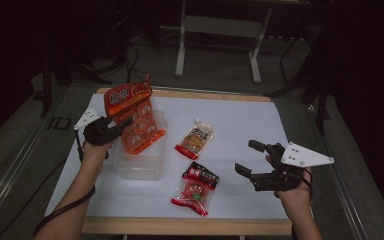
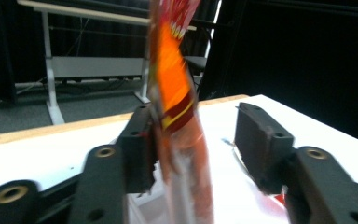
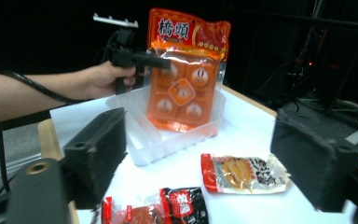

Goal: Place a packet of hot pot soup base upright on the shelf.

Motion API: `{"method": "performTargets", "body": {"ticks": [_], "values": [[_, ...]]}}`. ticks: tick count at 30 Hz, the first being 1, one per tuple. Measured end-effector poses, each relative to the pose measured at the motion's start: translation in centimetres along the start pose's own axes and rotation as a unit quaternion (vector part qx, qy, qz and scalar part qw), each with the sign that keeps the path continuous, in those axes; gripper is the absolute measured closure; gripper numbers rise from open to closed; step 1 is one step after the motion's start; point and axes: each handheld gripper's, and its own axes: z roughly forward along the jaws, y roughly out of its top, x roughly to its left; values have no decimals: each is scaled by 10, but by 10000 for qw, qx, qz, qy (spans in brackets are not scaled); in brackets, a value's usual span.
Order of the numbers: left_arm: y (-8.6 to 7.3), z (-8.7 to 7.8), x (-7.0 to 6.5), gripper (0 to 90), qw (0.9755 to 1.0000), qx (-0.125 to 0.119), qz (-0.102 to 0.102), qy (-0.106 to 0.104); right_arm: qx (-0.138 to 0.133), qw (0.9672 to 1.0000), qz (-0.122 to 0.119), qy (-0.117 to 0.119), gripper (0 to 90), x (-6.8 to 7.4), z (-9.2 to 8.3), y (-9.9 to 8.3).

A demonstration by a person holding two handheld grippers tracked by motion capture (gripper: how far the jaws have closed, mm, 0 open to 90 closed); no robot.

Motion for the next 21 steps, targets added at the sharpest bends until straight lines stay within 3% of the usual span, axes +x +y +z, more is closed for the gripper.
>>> {"method": "performTargets", "body": {"ticks": [6,7,12,15,21], "values": [[9,-13,-6,324,9996,-181,-160,-118,117,9998,-137,-130,175,-1,3,-7],[12,-18,-9,224,9997,-170,-158,-26,89,9997,-152,-173,163,-1,3,-9],[17,-30,-12,74,9995,-198,-225,-41,3,9998,-77,-171,136,-2,5,-13],[20,-41,-20,29,9998,9,-166,-50,326,9989,33,-338,128,1,8,-17],[18,-60,-31,22,9997,55,-158,-176,411,9984,209,-338,113,3,12,-25]]}}
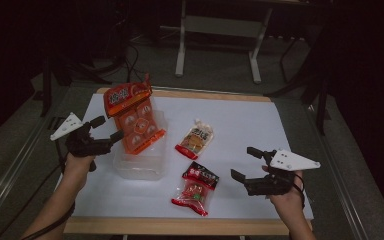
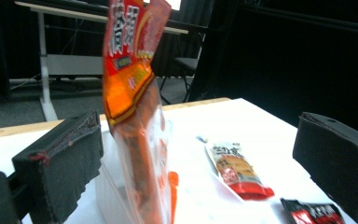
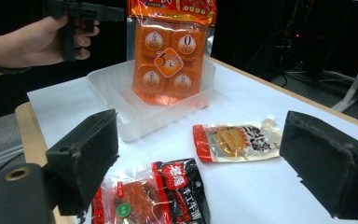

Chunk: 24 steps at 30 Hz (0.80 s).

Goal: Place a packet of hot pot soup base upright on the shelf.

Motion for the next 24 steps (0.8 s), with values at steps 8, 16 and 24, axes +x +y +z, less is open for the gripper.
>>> {"method": "performTargets", "body": {"ticks": [8,16,24], "values": [[-4,-20,-25,21,9989,-58,257,-380,124,9997,167,141,113,3,12,-12],[-14,-30,-60,22,9954,-60,562,-774,349,9987,263,249,133,4,25,-27],[-32,-30,-100,21,9855,174,937,-1401,562,9979,244,234,174,4,45,-49]]}}
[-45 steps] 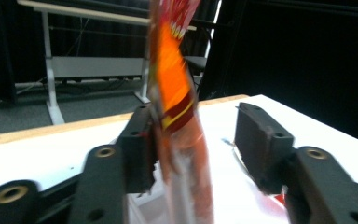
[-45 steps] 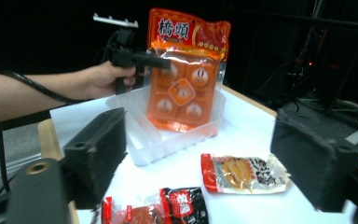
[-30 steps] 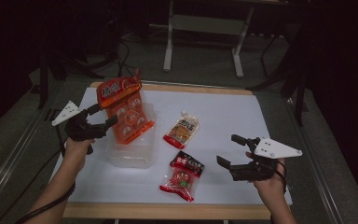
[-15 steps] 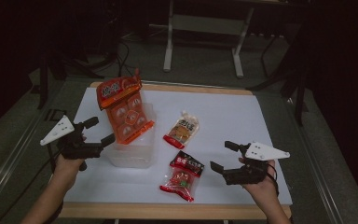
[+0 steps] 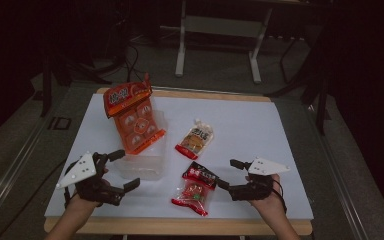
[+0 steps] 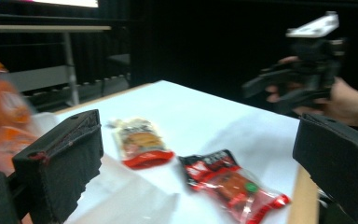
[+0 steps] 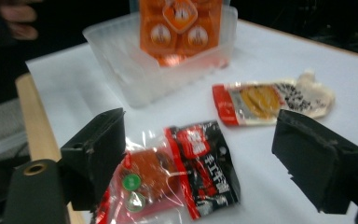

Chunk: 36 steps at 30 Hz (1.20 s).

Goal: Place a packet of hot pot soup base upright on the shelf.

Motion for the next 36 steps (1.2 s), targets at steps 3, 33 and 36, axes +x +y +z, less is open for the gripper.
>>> {"method": "performTargets", "body": {"ticks": [3,33,36], "values": [[-6,7,-11,22,9998,127,48,-123,105,9999,-17,47,203,-1,10,-5],[-46,35,-47,22,9985,273,-165,-448,1501,9886,73,19,223,-27,81,-44],[-48,36,-47,23,9985,250,-66,-491,1562,9877,13,-11,219,-27,83,-45]]}}
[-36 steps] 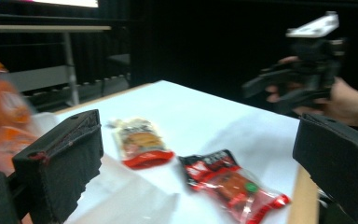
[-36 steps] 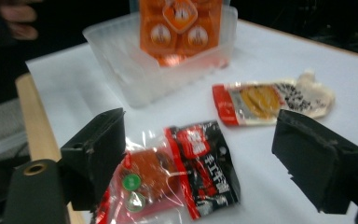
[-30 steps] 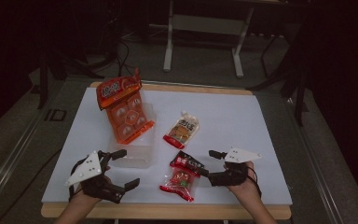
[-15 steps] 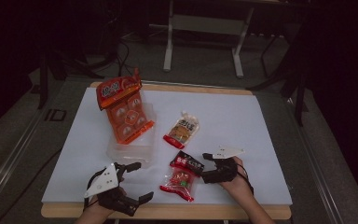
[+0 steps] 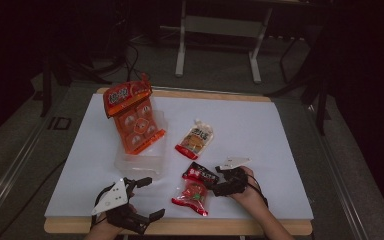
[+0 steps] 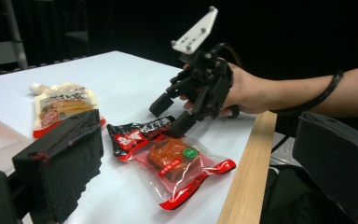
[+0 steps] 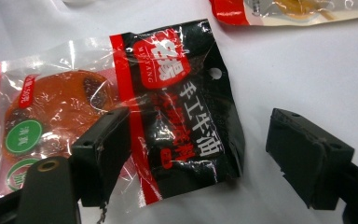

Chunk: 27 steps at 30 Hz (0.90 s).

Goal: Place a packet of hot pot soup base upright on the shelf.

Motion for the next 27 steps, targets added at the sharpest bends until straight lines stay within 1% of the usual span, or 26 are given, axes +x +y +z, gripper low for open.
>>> {"method": "performTargets", "body": {"ticks": [1,2,3,4,7,8,9,10,12,13,17,19,20,23,24,25,26,27], "values": [[0,0,0,23,9999,4,107,52,45,9999,-107,-65,213,0,0,0],[-1,1,0,28,9998,6,190,77,54,9999,-145,-72,213,1,1,0],[-1,1,0,35,9997,1,217,75,82,9998,-153,-48,202,1,3,0],[-1,1,0,35,9997,19,223,68,108,9998,-159,-57,183,2,3,1],[-1,1,0,35,9996,30,259,91,143,9998,-150,-58,180,2,5,1],[-2,2,1,35,9997,28,244,75,137,9997,-182,-82,188,3,5,1],[-2,2,1,36,9998,45,205,48,141,9996,-217,-78,216,3,5,1],[-2,3,2,35,9998,60,203,61,150,9996,-252,-34,235,4,4,2],[-3,4,2,36,9997,106,202,65,147,9993,-342,2,324,6,4,2],[-4,5,3,35,9998,127,160,64,147,9992,-359,91,375,8,3,2],[-5,6,4,42,9997,233,91,69,204,9989,-361,202,540,11,2,4],[-6,6,5,46,9996,225,130,118,262,9987,-354,275,617,12,2,6],[-6,6,6,47,9995,251,137,139,279,9985,-344,332,662,12,2,6],[-6,5,8,51,9996,255,-49,141,327,9979,-253,489,763,12,3,8],[-6,5,8,53,9996,251,-98,121,354,9977,-185,540,790,12,3,8],[-6,4,9,53,9995,256,-123,120,375,9973,-134,616,832,11,4,9],[-5,4,9,55,9995,275,-125,115,388,9972,-105,636,862,12,4,9],[-5,5,8,57,9994,302,-116,95,418,9971,-112,622,871,13,4,10]]}}
